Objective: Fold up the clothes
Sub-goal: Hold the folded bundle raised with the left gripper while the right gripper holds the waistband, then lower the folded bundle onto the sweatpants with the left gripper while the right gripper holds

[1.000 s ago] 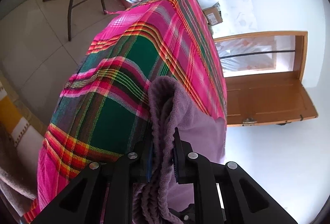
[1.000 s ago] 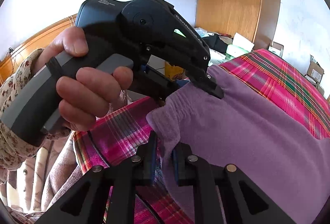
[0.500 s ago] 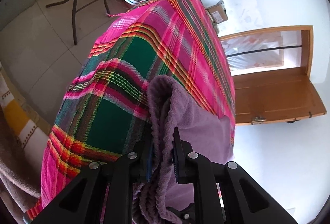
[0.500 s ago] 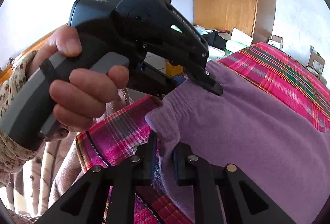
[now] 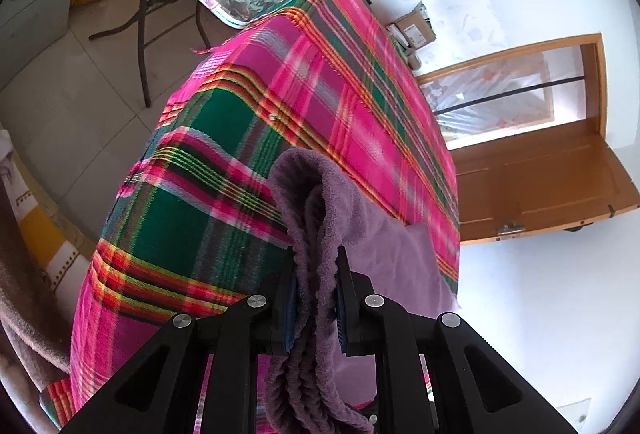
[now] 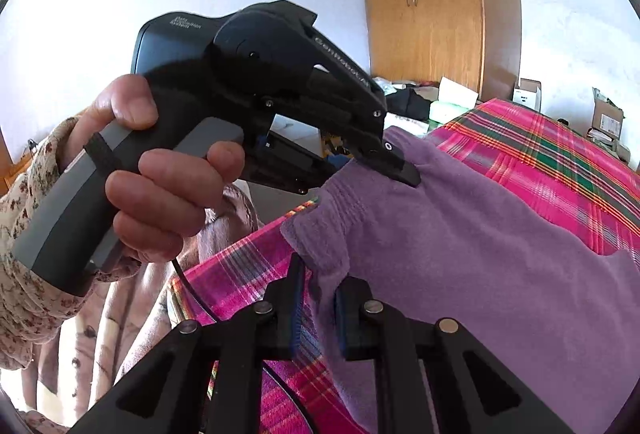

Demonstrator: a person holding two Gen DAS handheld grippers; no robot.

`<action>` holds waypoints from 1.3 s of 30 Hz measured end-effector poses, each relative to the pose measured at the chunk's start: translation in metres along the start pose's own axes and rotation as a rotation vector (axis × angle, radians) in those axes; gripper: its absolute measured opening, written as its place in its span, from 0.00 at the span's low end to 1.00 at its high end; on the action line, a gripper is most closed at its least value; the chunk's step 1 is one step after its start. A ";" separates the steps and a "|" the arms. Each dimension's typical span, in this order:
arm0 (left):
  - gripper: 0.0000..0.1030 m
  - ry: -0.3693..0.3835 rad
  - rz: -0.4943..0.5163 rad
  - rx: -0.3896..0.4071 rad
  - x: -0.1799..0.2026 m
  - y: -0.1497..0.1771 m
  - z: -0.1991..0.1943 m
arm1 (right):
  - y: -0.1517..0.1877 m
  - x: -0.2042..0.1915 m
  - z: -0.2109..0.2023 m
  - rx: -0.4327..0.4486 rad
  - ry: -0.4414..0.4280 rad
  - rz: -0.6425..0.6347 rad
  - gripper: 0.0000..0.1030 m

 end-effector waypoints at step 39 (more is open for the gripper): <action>0.16 0.078 0.159 -0.086 0.133 0.000 0.060 | 0.015 0.055 -0.143 0.225 0.096 0.150 0.13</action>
Point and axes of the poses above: each gripper's, at about its wrist camera, not at the fingertips, and z roughly the way its jaws point, x to its right, y to its underside, the point moved 8 cm from there along z, roughly the way its jaws point, and after that the axes turned 10 degrees about z, right-handed, at the moved point
